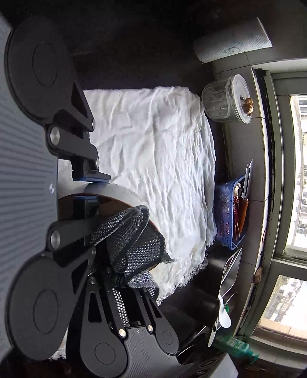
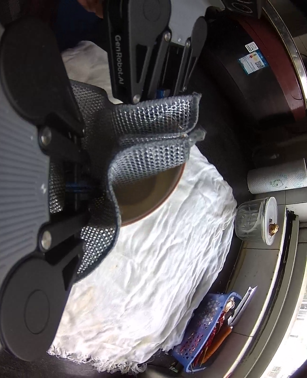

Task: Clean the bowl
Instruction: 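Scrub the bowl interior with the mesh pad while the left gripper holds the bowl rim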

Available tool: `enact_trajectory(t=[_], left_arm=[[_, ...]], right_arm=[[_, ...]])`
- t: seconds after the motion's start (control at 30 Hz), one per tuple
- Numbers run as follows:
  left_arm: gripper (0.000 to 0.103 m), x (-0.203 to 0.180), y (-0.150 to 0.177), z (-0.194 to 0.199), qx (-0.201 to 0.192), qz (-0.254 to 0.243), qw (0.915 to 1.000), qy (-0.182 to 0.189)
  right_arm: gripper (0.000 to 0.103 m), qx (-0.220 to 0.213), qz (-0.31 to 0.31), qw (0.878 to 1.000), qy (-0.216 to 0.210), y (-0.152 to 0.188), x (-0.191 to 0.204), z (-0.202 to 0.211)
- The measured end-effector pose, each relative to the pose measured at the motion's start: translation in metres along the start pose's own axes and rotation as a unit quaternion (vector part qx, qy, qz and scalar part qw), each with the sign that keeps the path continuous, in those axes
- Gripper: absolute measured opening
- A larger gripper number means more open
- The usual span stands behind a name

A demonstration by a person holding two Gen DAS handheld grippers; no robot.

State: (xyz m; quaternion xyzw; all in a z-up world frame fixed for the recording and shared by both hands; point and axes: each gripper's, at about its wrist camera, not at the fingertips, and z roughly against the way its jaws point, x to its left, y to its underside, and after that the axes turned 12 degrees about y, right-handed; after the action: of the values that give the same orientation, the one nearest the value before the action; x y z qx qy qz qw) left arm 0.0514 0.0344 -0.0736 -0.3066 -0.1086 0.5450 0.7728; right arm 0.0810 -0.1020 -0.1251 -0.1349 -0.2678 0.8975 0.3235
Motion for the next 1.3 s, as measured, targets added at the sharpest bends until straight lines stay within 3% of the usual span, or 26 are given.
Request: enact_trajectory(t=[0.17, 0.27, 0.33, 0.5, 0.6, 0.77, 0.8, 0.9, 0.93, 1.07, 1.13, 1.3], left_arm=[[0.01, -0.004, -0.022, -0.002, 0.049, -0.096, 0.9941, 0.005], [0.01, -0.007, -0.032, -0.01, 0.083, -0.145, 0.9855, 0.032], [0.011, -0.007, -0.034, -0.012, 0.084, -0.158, 0.9832, 0.039], [0.017, 0.004, -0.031, -0.008, 0.049, -0.073, 0.9946, 0.055], [0.023, 0.008, -0.016, -0.002, 0.006, -0.02, 0.9972, 0.071], [0.028, 0.007, 0.01, 0.004, -0.047, 0.068, 0.9961, 0.032], [0.028, 0.006, 0.015, 0.006, -0.054, 0.081, 0.995, 0.022], [0.01, 0.002, 0.019, 0.006, -0.057, 0.082, 0.995, 0.003], [0.009, 0.003, 0.018, 0.006, -0.057, 0.081, 0.9951, -0.002], [0.009, 0.001, 0.01, 0.004, -0.031, 0.025, 0.9992, -0.008], [0.01, -0.003, 0.002, 0.002, -0.002, -0.04, 0.9992, -0.001], [0.01, -0.013, -0.019, -0.003, 0.053, -0.154, 0.9865, 0.017]], right_arm=[[0.0, -0.026, 0.04, 0.999, 0.005, -0.021, 0.004, 0.009], [0.0, -0.039, 0.063, 0.997, 0.009, -0.032, 0.013, 0.011], [0.0, -0.039, 0.061, 0.997, 0.005, -0.035, 0.013, 0.01], [0.0, -0.019, 0.024, 0.999, 0.026, -0.023, -0.002, -0.003], [0.0, -0.004, -0.026, 1.0, 0.013, -0.01, -0.019, -0.005], [0.0, 0.008, -0.062, 0.998, -0.007, 0.003, -0.019, -0.004], [0.0, 0.01, -0.065, 0.998, -0.01, 0.005, -0.017, -0.004], [0.0, 0.017, -0.072, 0.997, -0.022, 0.01, -0.01, -0.005], [0.0, 0.017, -0.067, 0.997, -0.023, 0.009, -0.007, -0.005], [0.0, 0.005, -0.037, 0.999, -0.009, 0.002, 0.0, -0.001], [0.0, -0.009, -0.014, 1.0, -0.001, -0.006, 0.0, 0.004], [0.0, -0.038, 0.064, 0.997, 0.006, -0.029, 0.007, 0.014]])
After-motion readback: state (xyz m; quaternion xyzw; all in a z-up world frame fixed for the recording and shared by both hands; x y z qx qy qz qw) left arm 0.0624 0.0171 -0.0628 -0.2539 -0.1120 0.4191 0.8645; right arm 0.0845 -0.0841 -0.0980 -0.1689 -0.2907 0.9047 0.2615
